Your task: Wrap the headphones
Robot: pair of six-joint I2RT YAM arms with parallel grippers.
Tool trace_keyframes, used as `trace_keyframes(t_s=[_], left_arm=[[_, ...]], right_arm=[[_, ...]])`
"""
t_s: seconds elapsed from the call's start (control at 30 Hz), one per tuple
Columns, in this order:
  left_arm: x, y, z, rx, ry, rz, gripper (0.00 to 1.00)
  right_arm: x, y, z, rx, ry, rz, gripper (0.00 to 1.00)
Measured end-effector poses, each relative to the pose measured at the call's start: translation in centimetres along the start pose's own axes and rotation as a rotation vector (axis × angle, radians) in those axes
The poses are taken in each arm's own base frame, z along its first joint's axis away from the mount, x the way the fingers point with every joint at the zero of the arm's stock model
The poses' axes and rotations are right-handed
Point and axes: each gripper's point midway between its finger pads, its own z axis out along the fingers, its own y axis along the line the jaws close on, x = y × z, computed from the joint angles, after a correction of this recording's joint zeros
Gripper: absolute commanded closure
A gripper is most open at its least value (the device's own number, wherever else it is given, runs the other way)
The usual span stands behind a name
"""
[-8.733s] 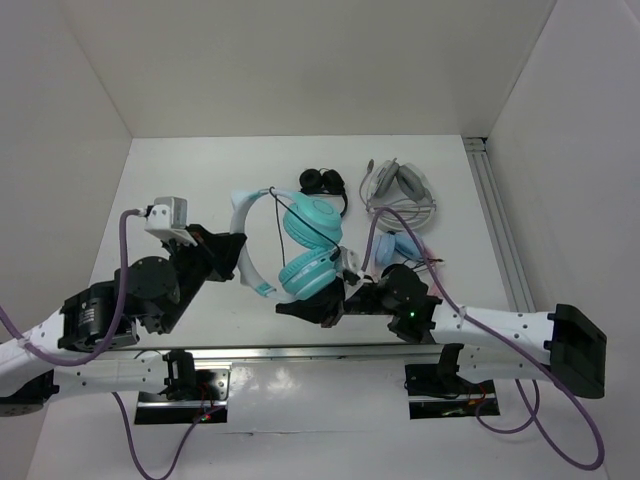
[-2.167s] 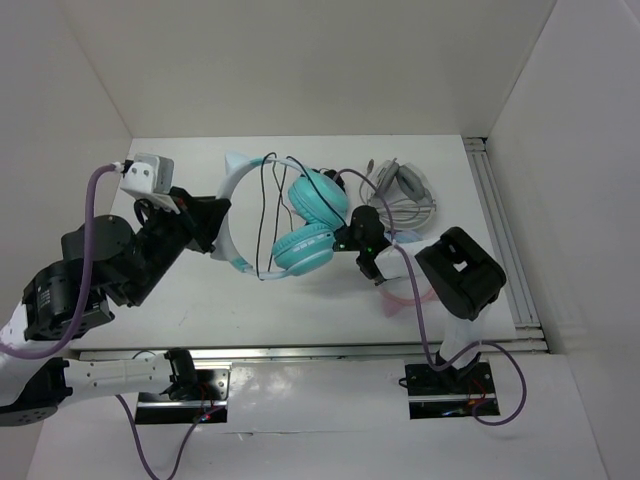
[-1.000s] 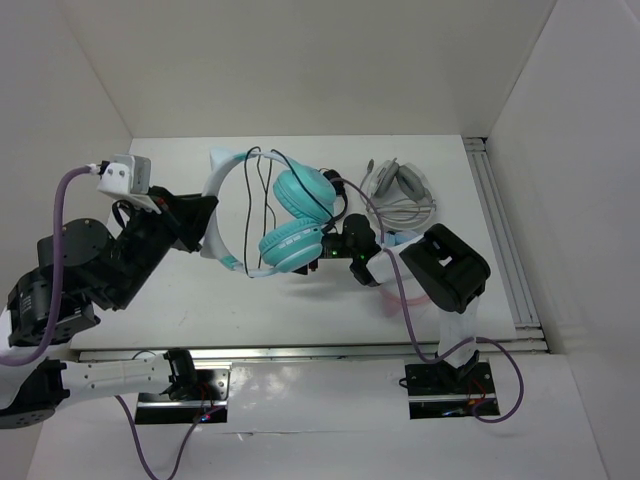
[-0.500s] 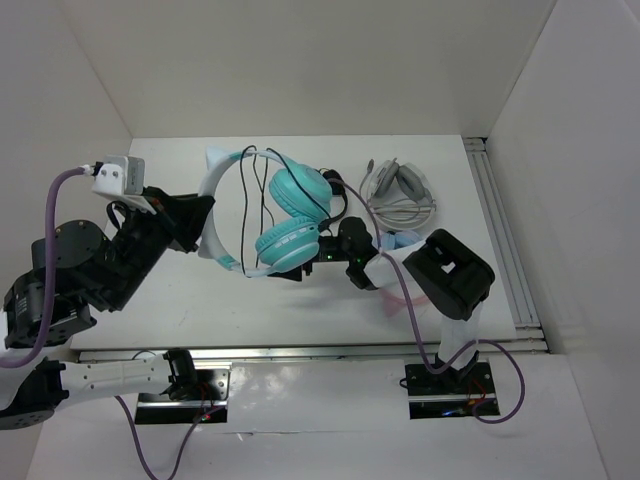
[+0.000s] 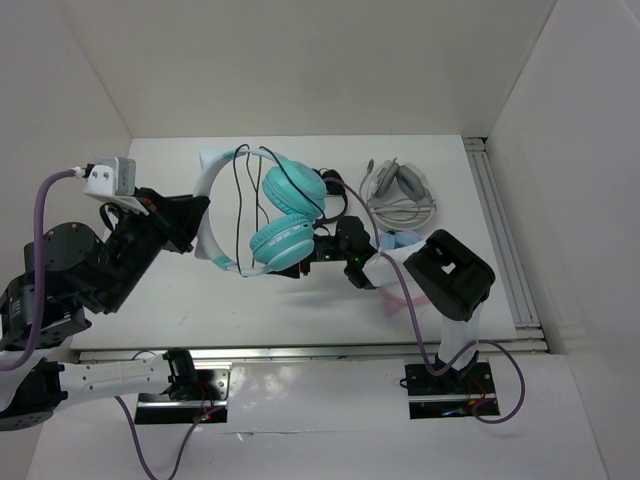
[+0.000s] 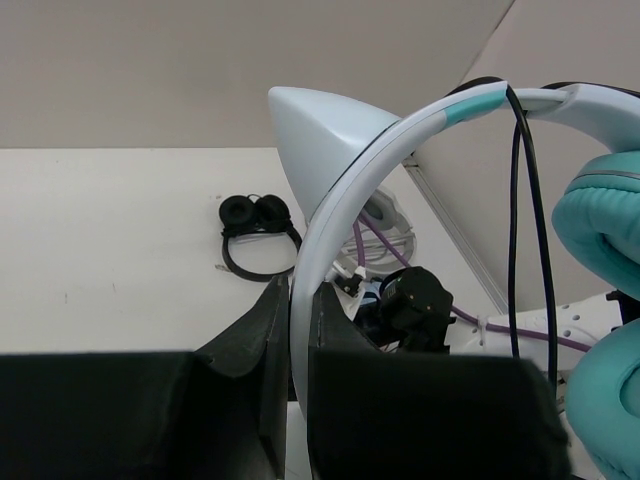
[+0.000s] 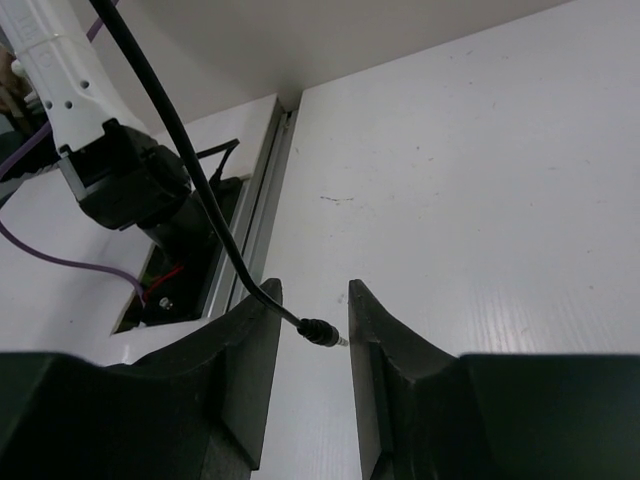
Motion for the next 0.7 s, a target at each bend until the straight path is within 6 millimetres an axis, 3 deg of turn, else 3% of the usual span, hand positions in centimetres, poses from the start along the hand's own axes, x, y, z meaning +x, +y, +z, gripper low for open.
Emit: trace_keyframes(t_s=[0.2, 0.37, 0.47, 0.7], left_arm=[[0.0, 0.0, 0.0, 0.000, 0.001, 0.000, 1.00], [-0.2, 0.3, -0.3, -0.001, -0.005, -0.005, 1.00], [-0.4, 0.5, -0.5, -0.004, -0.011, -0.009, 1.00], [-0.6, 1.7, -0.4, -0.077, -0.031, -0.014, 1.00]], right_arm=[[0.5, 0.0, 0.1, 0.007, 0.015, 0.004, 0.57], [0.6, 0.0, 0.2, 0.009, 0.017, 0.002, 0.86], [0.8, 0.2, 0.3, 0.007, 0.021, 0.005, 0.97], [1.0, -0.4, 0.6, 0.053, 0.021, 0.020, 1.00]])
